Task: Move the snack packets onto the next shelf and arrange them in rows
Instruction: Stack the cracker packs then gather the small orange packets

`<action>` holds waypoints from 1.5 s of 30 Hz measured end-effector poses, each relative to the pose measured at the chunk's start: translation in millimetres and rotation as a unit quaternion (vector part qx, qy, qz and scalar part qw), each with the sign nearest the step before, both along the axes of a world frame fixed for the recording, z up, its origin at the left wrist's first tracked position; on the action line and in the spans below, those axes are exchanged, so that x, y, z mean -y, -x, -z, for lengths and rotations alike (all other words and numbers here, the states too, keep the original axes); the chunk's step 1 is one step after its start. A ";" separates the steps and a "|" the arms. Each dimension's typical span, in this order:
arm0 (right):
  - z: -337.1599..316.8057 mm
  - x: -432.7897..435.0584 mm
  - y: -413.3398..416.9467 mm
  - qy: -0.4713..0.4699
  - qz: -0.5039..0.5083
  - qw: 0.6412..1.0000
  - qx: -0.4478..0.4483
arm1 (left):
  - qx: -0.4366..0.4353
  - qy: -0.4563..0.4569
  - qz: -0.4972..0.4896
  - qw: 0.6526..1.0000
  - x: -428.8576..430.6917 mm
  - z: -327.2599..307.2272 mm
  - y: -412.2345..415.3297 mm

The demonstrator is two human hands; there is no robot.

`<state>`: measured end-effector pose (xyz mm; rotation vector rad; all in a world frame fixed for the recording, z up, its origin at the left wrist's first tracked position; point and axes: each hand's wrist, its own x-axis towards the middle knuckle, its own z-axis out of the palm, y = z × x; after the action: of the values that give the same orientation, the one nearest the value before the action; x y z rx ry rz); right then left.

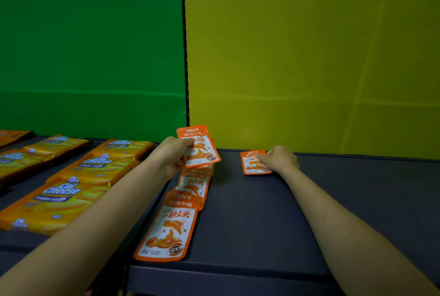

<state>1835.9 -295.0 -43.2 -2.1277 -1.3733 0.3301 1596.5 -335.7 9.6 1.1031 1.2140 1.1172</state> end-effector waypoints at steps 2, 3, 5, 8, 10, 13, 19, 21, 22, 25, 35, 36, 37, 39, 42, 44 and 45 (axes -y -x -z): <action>2.0 -2.5 -0.8 -0.008 0.003 1.000 0.012 | -0.006 0.007 0.008 1.000 2.7 -0.9 -3.8; 3.0 -2.5 -1.2 -0.011 0.002 1.000 0.018 | -0.009 0.009 0.011 1.000 3.6 -1.1 -5.9; 4.4 -3.0 -1.1 -0.014 -0.003 0.999 0.031 | -0.016 0.016 0.017 1.000 5.3 -1.5 -9.0; 5.0 0.7 0.1 -0.022 -0.005 0.998 0.053 | -0.022 0.024 0.029 0.999 8.6 -1.5 -14.7; 3.6 6.1 0.4 -0.037 0.002 0.998 0.041 | -0.024 0.027 0.038 0.999 11.5 -0.8 -18.3; -12.4 22.0 7.1 -0.103 -0.008 0.995 0.000 | -0.018 0.021 0.054 0.998 16.4 2.2 -22.6; -39.7 68.9 46.2 -0.106 -0.179 0.973 -0.104 | 0.012 -0.001 0.074 0.997 32.3 8.1 -36.3; -32.6 78.5 48.0 -0.096 -0.187 0.975 -0.069 | 0.019 -0.010 0.075 0.997 40.9 8.7 -42.2; -31.0 82.9 46.4 -0.098 -0.187 0.975 -0.073 | 0.022 -0.013 0.074 0.997 45.4 9.3 -45.6; -33.0 96.2 30.3 -0.126 -0.212 0.958 -0.147 | 0.052 -0.015 0.060 0.997 58.9 13.0 -54.6; -33.9 121.6 -34.8 -0.191 -0.139 0.901 -0.364 | -0.098 -0.102 0.090 0.986 120.4 47.4 -73.7; -31.1 121.6 -35.2 -0.185 -0.141 0.903 -0.361 | -0.124 -0.119 0.082 0.982 122.2 52.9 -75.9; -28.3 121.9 -33.6 -0.177 -0.143 0.906 -0.357 | -0.157 -0.139 0.073 0.975 122.0 57.4 -77.9; -22.6 122.1 -29.7 -0.168 -0.149 0.912 -0.344 | -0.230 -0.186 0.054 0.954 122.5 61.3 -80.3; -15.2 119.7 -23.7 -0.158 -0.151 0.922 -0.319 | -0.390 -0.248 0.031 0.886 124.0 62.1 -79.9; -12.7 118.4 -19.4 -0.154 -0.147 0.930 -0.300 | -0.476 -0.264 0.013 0.839 122.5 62.9 -78.5; -11.5 117.1 -17.5 -0.152 -0.145 0.933 -0.292 | -0.507 -0.267 0.010 0.819 121.5 62.8 -78.7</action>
<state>1853.4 -412.1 -31.7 -1.4105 -1.2680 0.7459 1675.2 -457.2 -53.2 2.3231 1.7057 0.8481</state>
